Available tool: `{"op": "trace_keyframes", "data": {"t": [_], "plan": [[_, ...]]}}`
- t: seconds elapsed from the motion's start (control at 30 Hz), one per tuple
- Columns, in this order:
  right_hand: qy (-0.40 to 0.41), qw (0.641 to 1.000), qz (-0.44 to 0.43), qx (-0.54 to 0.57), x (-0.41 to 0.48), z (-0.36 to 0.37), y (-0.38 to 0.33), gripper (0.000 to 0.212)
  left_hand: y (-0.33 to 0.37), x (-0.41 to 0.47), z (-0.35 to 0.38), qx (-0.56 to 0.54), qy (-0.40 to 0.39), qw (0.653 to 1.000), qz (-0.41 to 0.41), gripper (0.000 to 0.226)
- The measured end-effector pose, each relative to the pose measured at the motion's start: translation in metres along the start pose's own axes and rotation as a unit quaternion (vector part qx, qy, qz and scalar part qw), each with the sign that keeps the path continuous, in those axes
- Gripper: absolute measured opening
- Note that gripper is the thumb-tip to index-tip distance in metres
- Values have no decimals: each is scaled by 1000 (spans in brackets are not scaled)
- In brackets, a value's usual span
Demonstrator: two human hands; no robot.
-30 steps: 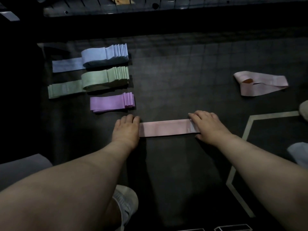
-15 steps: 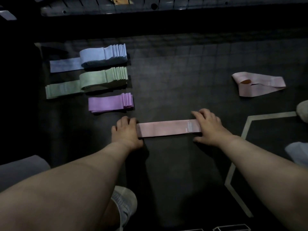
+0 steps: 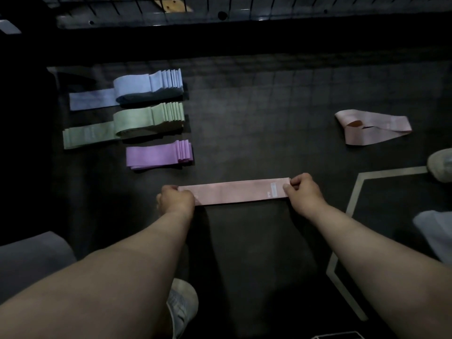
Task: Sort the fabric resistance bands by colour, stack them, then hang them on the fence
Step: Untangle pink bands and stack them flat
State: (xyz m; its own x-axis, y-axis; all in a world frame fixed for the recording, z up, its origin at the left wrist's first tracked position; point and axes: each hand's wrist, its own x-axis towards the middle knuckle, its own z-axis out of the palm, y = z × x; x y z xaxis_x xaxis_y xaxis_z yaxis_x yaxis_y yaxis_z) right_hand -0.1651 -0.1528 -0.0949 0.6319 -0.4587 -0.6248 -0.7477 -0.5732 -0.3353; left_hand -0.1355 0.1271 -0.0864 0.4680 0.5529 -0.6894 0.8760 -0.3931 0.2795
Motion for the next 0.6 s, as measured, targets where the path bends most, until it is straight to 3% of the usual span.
{"op": "trace_keyframes", "data": {"t": [0.2,0.33,0.4,0.6], "plan": [[21,1000,-15,-9,3,-8,0,26,8,-3,-3,61,26,998,14,41],[69,994,-22,-81,22,-30,-2,36,25,-19,8,139,75,976,152,52],[77,991,-25,-106,35,-45,-3,43,40,-29,20,143,64,962,226,51],[67,986,17,-149,82,-91,-7,55,99,-66,65,77,-11,944,320,41]]}}
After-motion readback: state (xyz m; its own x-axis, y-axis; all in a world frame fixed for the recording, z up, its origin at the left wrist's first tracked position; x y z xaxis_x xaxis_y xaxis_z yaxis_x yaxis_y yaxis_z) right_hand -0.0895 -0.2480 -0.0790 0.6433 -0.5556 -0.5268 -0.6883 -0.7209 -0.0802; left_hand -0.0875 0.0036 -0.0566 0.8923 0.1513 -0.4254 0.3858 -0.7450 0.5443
